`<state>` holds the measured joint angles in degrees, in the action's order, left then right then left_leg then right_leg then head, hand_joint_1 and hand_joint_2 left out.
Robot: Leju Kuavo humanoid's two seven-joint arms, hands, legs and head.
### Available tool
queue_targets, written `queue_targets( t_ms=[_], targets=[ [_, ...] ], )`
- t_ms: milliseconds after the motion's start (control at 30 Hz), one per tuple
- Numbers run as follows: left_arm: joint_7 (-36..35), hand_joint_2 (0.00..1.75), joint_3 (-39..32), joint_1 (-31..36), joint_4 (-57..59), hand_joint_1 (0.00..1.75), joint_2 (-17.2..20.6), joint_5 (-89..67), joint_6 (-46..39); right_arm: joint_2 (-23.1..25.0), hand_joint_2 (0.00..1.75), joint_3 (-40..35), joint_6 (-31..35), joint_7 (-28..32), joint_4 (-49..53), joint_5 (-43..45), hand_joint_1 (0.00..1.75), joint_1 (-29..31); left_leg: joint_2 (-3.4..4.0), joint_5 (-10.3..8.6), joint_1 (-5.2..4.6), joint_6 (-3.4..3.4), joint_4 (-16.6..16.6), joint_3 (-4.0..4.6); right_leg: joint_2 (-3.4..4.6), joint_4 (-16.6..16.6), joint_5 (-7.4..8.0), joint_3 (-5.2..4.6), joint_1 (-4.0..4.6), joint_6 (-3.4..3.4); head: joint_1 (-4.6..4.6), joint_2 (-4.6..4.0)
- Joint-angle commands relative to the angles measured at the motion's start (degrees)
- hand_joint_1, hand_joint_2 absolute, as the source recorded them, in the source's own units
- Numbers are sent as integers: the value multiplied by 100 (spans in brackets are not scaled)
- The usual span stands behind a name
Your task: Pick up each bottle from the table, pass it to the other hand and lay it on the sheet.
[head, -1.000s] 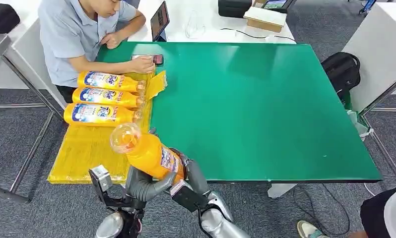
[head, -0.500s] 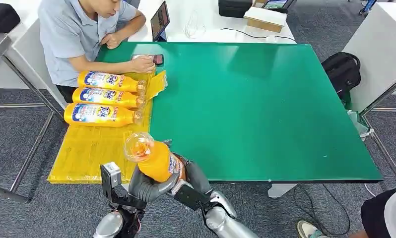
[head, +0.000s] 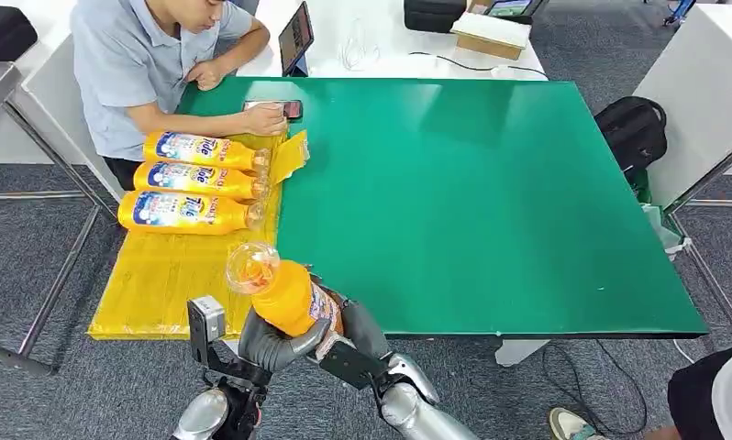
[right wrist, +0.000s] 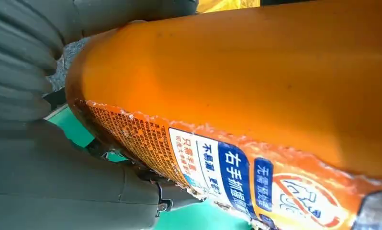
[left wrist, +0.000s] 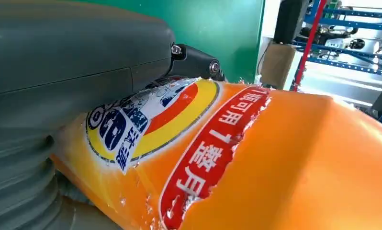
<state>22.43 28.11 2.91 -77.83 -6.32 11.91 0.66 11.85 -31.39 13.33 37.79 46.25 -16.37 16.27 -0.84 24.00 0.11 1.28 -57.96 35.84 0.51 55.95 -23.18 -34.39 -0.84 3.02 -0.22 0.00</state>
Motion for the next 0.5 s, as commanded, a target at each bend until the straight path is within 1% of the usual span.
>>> queue_targets(
  t_ms=[33, 67, 100, 167, 200, 267, 300, 333, 367, 400, 467, 500],
  targets=[
    [184, 175, -68, 400, 548, 175, -140, 95, -183, -594, 0, -1471, 681, 221, 1563, 75, 0, -214, 4, 15, 4, -9, -2, -29, -8, 3, -16, 29, 7, -15, 0, 0],
    [191, 175, -108, 446, 571, 175, -152, 119, -195, -688, 0, -1653, 782, 221, 1794, 162, 0, -216, 4, 17, 3, -10, -3, -33, -9, 6, -19, 33, 7, -16, 0, 0],
    [190, 175, -241, 535, 612, 175, -199, 210, -255, -781, 0, -1805, 995, 221, 2003, 232, 0, -265, -7, 4, 3, -5, -2, -5, -15, 2, -7, 9, 5, -8, 0, 0],
    [306, 175, -555, 602, 626, 175, -176, 123, -667, -847, 0, -1859, 1448, 221, 2119, 295, 0, -383, -8, 9, 1, -5, -4, -12, -20, 5, -11, 16, 3, -10, 2, 0],
    [410, 175, -638, 618, 612, 175, -139, -67, -923, -866, 0, -1845, 1574, 221, 2147, 308, 0, -421, 1, 17, 2, -7, -3, -29, -13, 3, -16, 32, 5, -14, 2, 0],
    [661, 175, -972, 700, 600, 175, -4, -836, -1972, -973, 0, -1744, 1889, 221, 2316, 392, 0, -595, 11, 20, 3, -11, 3, -44, -6, -1, -17, 45, 7, -18, 2, 0],
    [703, 175, -1233, 768, 615, 175, 66, -1173, -2491, -1080, 0, -1745, 2164, 221, 2374, 253, 0, -667, 9, 17, 4, -12, 7, -44, -8, -3, -15, 45, 7, -19, 2, 0],
    [767, 175, -1427, 828, 599, 175, 99, -1305, -2743, -1173, 0, -1770, 2352, 221, 2483, 211, 0, -725, -4, 6, 5, -9, 6, -20, -18, -4, -8, 25, 7, -13, 0, 0],
    [904, 175, -1607, 894, 560, 175, 171, -1568, -3029, -1293, 0, -1772, 2418, 221, 2676, 344, 0, -804, -9, 10, 4, -12, 9, -36, -26, -4, -15, 41, 8, -18, 9, 0],
    [925, 175, -1699, 905, 516, 175, 197, -1643, -3080, -1337, 0, -1756, 2455, 221, 2754, 399, 0, -838, -6, 4, 5, -6, 5, -13, -16, -4, -5, 18, 7, -10, 2, 0],
    [881, 175, -1848, 924, 368, 175, 287, -1779, -2985, -1390, 0, -1603, 2556, 221, 2872, 456, 0, -922, 11, 16, 6, -12, 3, -35, -6, 3, -15, 32, 9, -19, 4, 0],
    [864, 175, -1860, 941, 354, 175, 292, -1805, -2938, -1395, 0, -1554, 2554, 221, 2880, 465, 0, -927, 6, 18, 6, -15, 7, -47, -13, 0, -19, 46, 10, -22, -2, 0]
  ],
)
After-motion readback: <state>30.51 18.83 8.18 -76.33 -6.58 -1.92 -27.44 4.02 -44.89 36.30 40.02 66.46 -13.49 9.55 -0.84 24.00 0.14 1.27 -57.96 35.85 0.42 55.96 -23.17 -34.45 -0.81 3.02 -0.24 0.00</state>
